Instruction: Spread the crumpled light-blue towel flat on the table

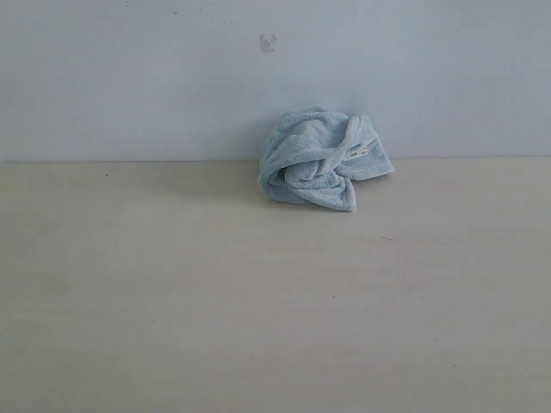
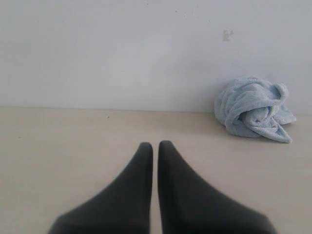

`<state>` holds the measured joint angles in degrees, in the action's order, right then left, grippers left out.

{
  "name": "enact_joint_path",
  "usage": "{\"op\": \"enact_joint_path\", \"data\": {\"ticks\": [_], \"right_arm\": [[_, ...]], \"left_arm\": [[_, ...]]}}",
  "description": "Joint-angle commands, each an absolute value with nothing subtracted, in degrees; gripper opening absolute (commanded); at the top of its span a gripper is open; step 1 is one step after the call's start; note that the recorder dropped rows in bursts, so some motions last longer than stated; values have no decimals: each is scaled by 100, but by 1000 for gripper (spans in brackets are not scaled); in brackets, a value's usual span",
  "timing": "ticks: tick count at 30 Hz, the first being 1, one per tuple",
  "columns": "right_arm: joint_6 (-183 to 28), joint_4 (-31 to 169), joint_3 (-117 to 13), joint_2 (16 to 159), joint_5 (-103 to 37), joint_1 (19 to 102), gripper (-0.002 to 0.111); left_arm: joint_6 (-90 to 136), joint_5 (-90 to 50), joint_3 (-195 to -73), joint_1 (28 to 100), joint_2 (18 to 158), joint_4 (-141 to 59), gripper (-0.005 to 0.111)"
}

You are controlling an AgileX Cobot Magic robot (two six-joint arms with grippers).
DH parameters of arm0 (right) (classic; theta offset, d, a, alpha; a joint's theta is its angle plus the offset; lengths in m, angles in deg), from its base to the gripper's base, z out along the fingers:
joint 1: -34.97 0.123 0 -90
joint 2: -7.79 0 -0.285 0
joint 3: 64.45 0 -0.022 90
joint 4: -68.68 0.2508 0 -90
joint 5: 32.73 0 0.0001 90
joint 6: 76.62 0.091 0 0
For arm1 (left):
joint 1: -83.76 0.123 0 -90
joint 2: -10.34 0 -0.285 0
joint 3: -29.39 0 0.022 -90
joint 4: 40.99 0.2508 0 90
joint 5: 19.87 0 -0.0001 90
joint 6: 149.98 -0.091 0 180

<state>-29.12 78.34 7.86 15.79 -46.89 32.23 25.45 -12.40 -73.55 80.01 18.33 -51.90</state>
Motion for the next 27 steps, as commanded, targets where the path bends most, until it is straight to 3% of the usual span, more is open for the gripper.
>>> {"op": "enact_joint_path", "data": {"ticks": [1, 7, 12, 14, 16, 20, 21, 23, 27], "right_arm": [[-1711, 5575, 11, 1557, -3402, 3748, 0], [-2956, 4734, -1476, 3120, -1552, 5453, 0], [-4151, 4233, -3007, 5366, 463, 6999, 1], [-4151, 3632, -3582, 6278, 1063, 7295, 8], [-4151, 3212, -3961, 7004, 1388, 7323, 22], [-3856, 3006, -4334, 8046, 1273, 6937, 62], [-3750, 3097, -4322, 8156, 1140, 6830, 66], [-3809, 3427, -4201, 8350, 934, 6584, 64], [-4133, 3672, -3917, 8404, 731, 6227, 49]], "left_arm": [[2528, -1204, -7340, 7988, 1812, -5191, 4], [2528, -1204, -7340, 7988, 1812, -5191, 4], [2528, -1204, -7340, 7988, 1812, -5191, 4], [2528, -1204, -7340, 7988, 1812, -5191, 4], [2528, -1204, -7340, 7988, 1812, -5191, 4], [2528, -1204, -7340, 7988, 1812, -5191, 4], [2528, -1204, -7340, 7988, 1812, -5191, 4], [2528, -1204, -7340, 7988, 1812, -5191, 4], [2528, -1204, -7340, 7988, 1812, -5191, 4]]}}
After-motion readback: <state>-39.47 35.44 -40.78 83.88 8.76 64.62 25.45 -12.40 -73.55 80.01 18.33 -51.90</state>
